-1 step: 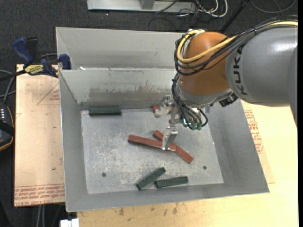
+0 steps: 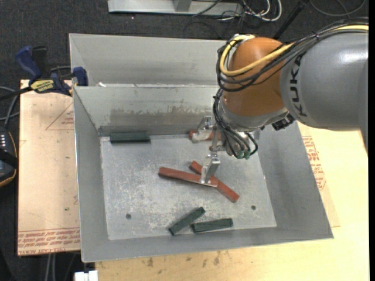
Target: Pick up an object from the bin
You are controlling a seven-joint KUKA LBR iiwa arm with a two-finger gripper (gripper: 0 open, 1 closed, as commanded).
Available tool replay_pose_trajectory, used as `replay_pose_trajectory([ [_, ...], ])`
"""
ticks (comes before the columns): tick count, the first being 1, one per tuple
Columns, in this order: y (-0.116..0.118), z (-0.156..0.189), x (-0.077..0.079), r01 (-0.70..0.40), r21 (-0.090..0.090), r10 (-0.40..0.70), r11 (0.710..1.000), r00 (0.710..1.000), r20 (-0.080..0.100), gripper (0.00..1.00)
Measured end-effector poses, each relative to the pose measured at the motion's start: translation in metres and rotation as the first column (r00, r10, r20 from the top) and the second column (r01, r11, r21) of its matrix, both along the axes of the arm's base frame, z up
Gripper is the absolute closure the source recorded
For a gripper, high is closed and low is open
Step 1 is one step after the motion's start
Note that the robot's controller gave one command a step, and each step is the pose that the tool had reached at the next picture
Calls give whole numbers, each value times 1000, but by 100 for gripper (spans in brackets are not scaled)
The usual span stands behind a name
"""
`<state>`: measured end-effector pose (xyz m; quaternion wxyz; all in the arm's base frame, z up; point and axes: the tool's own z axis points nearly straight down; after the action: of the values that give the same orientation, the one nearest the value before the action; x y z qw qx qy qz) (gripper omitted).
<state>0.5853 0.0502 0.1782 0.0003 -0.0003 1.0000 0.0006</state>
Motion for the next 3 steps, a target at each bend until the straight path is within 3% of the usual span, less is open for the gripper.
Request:
replay_pose_trajectory([
  [1, 11, -49, 0, 96, 1, -96, 995, 995, 4, 0],
  [2, 12, -62, -1, 112, -1, -112, 994, 994, -2, 0],
  [3, 33, -51, -9, 214, 0, -214, 977, 977, -1, 0],
])
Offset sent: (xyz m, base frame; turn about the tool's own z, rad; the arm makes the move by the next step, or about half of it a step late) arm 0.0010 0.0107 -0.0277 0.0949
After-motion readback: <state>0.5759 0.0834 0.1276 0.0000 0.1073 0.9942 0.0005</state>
